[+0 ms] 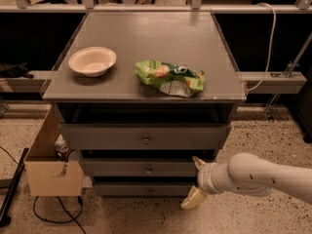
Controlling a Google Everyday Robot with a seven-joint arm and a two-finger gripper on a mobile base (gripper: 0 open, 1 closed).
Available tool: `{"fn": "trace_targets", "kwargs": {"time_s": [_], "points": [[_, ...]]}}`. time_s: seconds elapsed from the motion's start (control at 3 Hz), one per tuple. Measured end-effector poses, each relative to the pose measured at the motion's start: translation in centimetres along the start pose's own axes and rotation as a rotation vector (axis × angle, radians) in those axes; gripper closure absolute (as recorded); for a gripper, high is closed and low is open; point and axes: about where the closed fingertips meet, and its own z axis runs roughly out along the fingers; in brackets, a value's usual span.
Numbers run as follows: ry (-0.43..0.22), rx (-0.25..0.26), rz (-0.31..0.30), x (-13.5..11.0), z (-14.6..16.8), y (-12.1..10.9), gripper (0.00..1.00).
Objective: Open middle drawer
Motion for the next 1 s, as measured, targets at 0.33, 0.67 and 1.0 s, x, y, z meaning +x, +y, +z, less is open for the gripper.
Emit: {"fn": "trace_targets", "kwargs": {"time_s": [0.33,0.67,1.0], "points": [[0.010,-0.004,0.015,0.7,0.2,1.1,0.00],[0.041,0.027,0.025,2.9,1.0,3.8,0.00],[0.050,0.068,0.006,3.7,1.5,4.6,0.00]]}}
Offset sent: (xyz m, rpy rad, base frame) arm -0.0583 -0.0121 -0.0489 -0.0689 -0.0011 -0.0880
